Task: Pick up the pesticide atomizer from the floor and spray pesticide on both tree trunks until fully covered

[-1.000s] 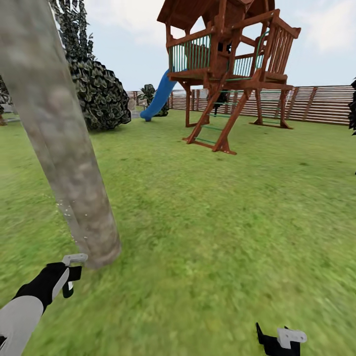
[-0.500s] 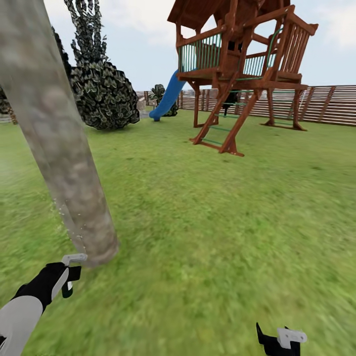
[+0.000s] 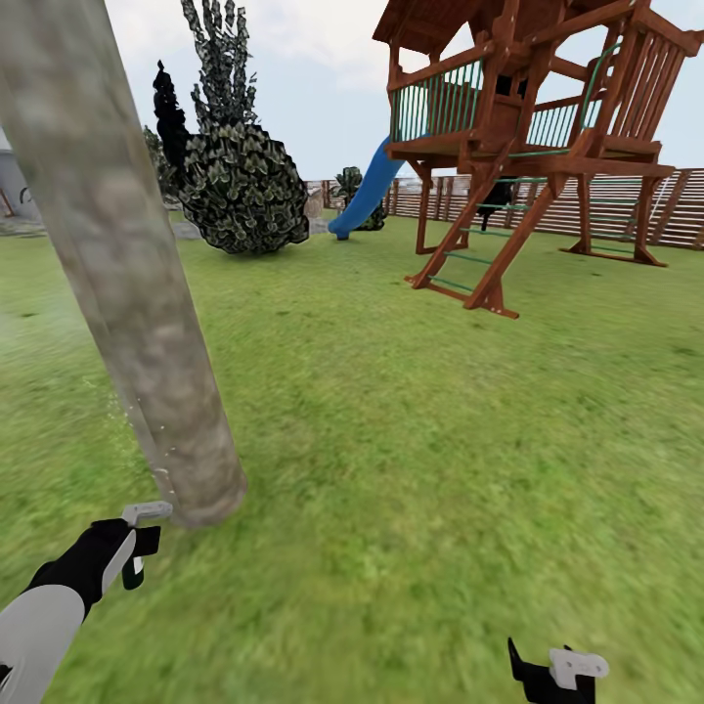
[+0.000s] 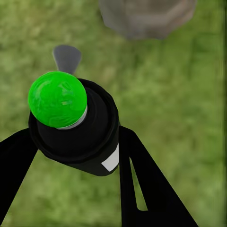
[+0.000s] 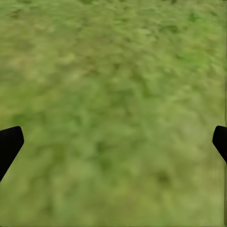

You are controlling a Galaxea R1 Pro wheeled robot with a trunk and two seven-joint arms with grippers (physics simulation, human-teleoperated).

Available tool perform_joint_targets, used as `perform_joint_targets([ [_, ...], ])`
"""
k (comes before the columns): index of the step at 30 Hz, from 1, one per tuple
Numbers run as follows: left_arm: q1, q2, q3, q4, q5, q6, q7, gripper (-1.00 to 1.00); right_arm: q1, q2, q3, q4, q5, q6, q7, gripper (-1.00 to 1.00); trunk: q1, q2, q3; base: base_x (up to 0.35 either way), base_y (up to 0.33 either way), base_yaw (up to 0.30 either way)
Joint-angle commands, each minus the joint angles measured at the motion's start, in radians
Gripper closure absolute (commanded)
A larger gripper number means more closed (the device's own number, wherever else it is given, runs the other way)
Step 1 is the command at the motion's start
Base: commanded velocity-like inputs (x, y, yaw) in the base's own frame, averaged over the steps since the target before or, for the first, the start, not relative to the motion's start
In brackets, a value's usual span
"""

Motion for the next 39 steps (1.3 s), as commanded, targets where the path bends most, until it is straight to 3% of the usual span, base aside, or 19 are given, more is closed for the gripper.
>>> perform_joint_targets([
  [1, 0.000, 0.000, 0.004, -0.002, 0.000, 0.006, 0.002, 1.00, -0.001, -0.001, -0.009, 0.001, 0.000, -0.004, 0.010, -1.00, 0.000, 0.000, -0.001, 0.025, -0.020, 0.003],
  [13, 0.000, -0.002, 0.005, -0.002, 0.000, 0.006, 0.002, 1.00, -0.001, -0.001, -0.008, 0.001, 0.000, -0.004, 0.010, -1.00, 0.000, 0.000, -0.001, 0.002, -0.156, 0.002],
  [24, 0.000, -0.002, 0.005, -0.002, 0.000, 0.006, 0.002, 1.00, -0.001, -0.001, -0.008, 0.001, 0.000, -0.004, 0.010, -1.00, 0.000, 0.000, -0.001, 0.017, -0.268, 0.248],
  [34, 0.000, -0.003, 0.006, -0.003, 0.003, 0.004, -0.001, 1.00, -0.001, -0.001, -0.008, 0.001, 0.000, -0.004, 0.010, -1.00, 0.000, 0.000, -0.001, 0.176, -0.208, 0.101],
  [39, -0.001, 0.001, 0.001, -0.060, 0.004, -0.002, -0.015, 1.00, -0.001, -0.001, -0.008, 0.001, 0.000, -0.004, 0.010, -1.00, 0.000, 0.000, -0.001, 0.019, -0.005, 0.246],
])
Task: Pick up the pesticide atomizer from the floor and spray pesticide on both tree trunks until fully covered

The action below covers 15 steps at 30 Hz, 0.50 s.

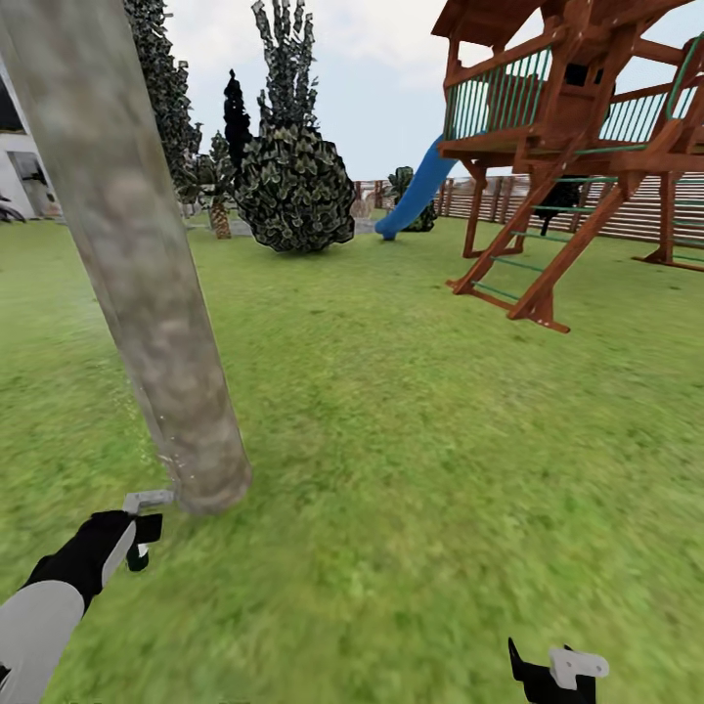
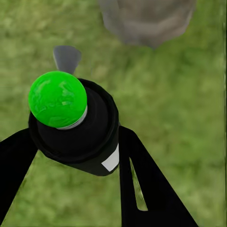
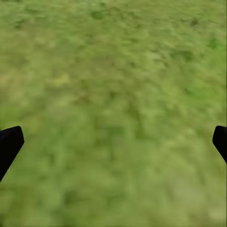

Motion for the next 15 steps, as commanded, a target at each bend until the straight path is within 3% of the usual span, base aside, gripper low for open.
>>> perform_joint_targets([
  [1, -0.002, -0.002, -0.001, -0.027, 0.000, 0.006, 0.001, 1.00, -0.001, 0.000, -0.008, 0.000, 0.000, -0.004, 0.010, -1.00, 0.000, 0.000, -0.001, 0.001, 0.000, 0.053],
  [5, -0.015, -0.006, -0.006, -0.076, -0.007, 0.013, 0.000, 1.00, -0.001, 0.000, -0.009, 0.000, 0.000, -0.004, 0.010, -1.00, 0.000, 0.000, -0.001, 0.000, 0.000, 0.012],
  [7, -0.017, 0.007, -0.006, -0.079, -0.010, 0.016, -0.011, 1.00, -0.001, 0.000, -0.010, 0.000, 0.000, -0.004, 0.010, -1.00, 0.000, 0.000, -0.001, 0.000, 0.000, 0.000],
  [8, -0.018, 0.028, -0.007, -0.080, -0.013, 0.016, -0.038, 1.00, -0.001, 0.000, -0.010, 0.000, 0.000, -0.004, 0.010, -1.00, 0.000, 0.000, -0.001, 0.000, 0.000, 0.000],
  [9, -0.020, 0.100, -0.004, -0.081, -0.013, 0.018, -0.132, 1.00, -0.001, 0.000, -0.010, 0.000, 0.000, -0.004, 0.010, -1.00, 0.000, 0.000, -0.001, 0.000, 0.000, 0.000],
  [10, -0.021, 0.108, -0.006, -0.082, -0.013, 0.018, -0.161, 1.00, -0.001, 0.000, -0.009, 0.000, 0.000, -0.004, 0.010, -1.00, 0.000, 0.000, -0.001, 0.000, 0.000, 0.000],
  [14, -0.021, 0.083, -0.017, -0.116, -0.013, 0.023, -0.181, 1.00, -0.001, 0.000, -0.009, 0.000, 0.000, -0.004, 0.010, -1.00, 0.000, 0.000, -0.001, 0.000, 0.000, 0.000],
  [15, -0.021, 0.075, -0.020, -0.182, -0.013, 0.062, -0.181, 1.00, -0.001, 0.000, -0.009, 0.000, 0.000, -0.004, 0.010, -1.00, 0.000, 0.000, -0.001, 0.000, 0.000, 0.000],
])
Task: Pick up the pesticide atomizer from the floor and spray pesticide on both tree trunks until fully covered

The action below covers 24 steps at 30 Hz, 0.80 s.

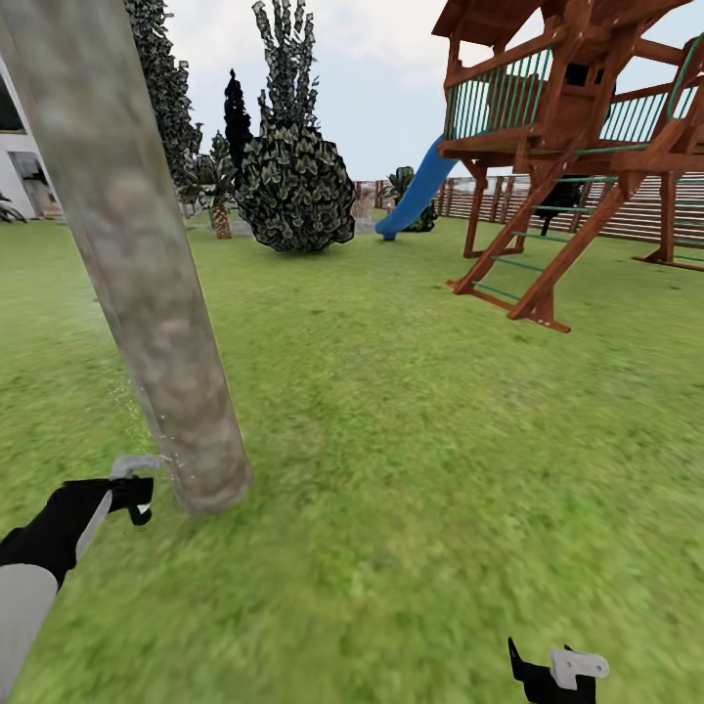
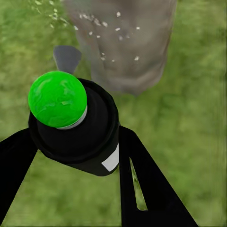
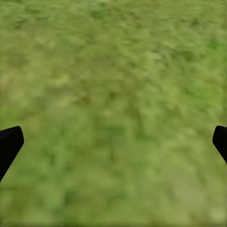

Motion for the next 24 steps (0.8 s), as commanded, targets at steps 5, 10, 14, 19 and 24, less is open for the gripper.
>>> perform_joint_targets([
  [5, 0.003, 0.007, 0.002, -0.145, -0.006, 0.147, -0.007, 1.00, -0.001, 0.000, -0.008, 0.001, 0.000, -0.004, 0.010, -1.00, 0.000, 0.000, -0.001, 0.000, 0.000, 0.000],
  [10, -0.001, 0.013, 0.002, -0.256, -0.004, 0.225, -0.010, 1.00, -0.001, 0.000, -0.009, 0.001, 0.000, -0.004, 0.010, -1.00, 0.000, 0.000, -0.001, 0.000, 0.000, 0.000],
  [14, -0.006, 0.016, 0.004, -0.350, -0.006, 0.301, -0.009, 1.00, -0.001, 0.000, -0.009, 0.001, 0.000, -0.004, 0.010, -1.00, 0.000, 0.000, -0.001, 0.000, 0.000, 0.000],
  [19, 0.003, 0.017, 0.011, -0.368, -0.008, 0.310, -0.009, 1.00, -0.001, 0.000, -0.008, 0.001, 0.000, -0.004, 0.010, -1.00, 0.000, 0.000, -0.001, -0.012, -0.004, 0.000],
  [24, -0.007, 0.047, 0.015, -0.376, -0.008, 0.312, -0.008, 1.00, -0.001, 0.000, -0.008, 0.001, 0.000, -0.004, 0.010, -1.00, 0.000, 0.000, -0.001, -0.182, -0.028, 0.000],
])
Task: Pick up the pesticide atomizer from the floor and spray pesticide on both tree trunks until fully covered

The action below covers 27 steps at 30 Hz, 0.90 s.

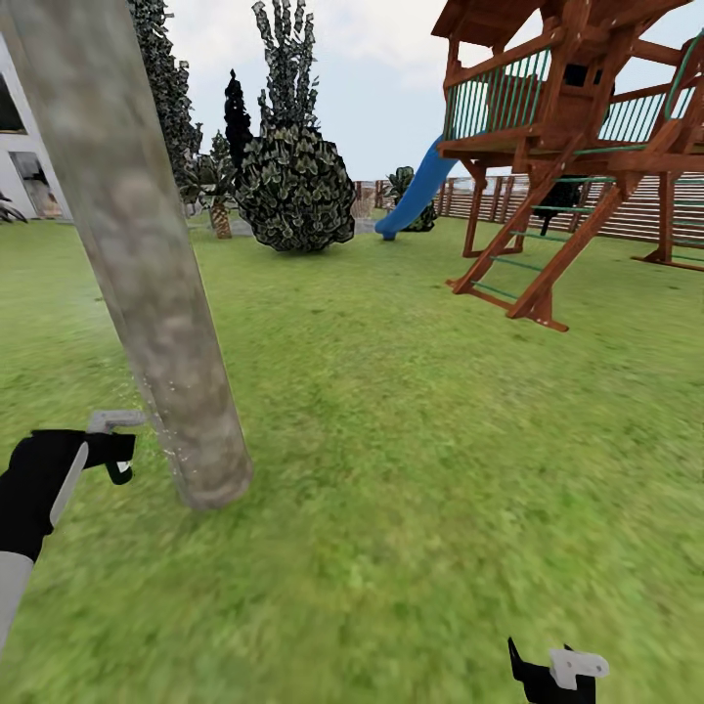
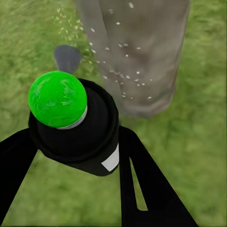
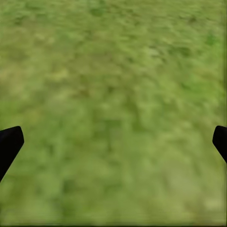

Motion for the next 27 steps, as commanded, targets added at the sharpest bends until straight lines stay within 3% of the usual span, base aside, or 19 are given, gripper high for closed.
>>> perform_joint_targets([
  [1, -0.005, 0.005, 0.002, -0.002, 0.003, 0.005, -0.003, 1.00, -0.001, 0.000, -0.008, 0.001, 0.000, -0.004, 0.010, -1.00, 0.000, 0.000, -0.001, -0.016, -0.002, 0.000],
  [8, 0.001, 0.007, 0.001, -0.002, 0.001, 0.003, 0.002, 1.00, -0.001, 0.001, -0.008, 0.001, 0.000, -0.004, 0.010, -1.00, 0.000, 0.000, -0.001, 0.039, -0.026, 0.076],
  [18, 0.006, 0.006, 0.001, -0.002, 0.003, -0.004, 0.007, 1.00, -0.001, 0.001, -0.008, 0.001, 0.000, -0.004, 0.010, -1.00, 0.000, 0.000, -0.001, 0.252, -0.073, 0.043],
  [27, 0.011, 0.003, 0.000, -0.002, 0.001, -0.014, 0.015, 1.00, -0.001, 0.000, -0.008, 0.001, 0.000, -0.004, 0.010, -1.00, 0.000, 0.000, -0.001, 0.024, -0.118, 0.133],
])
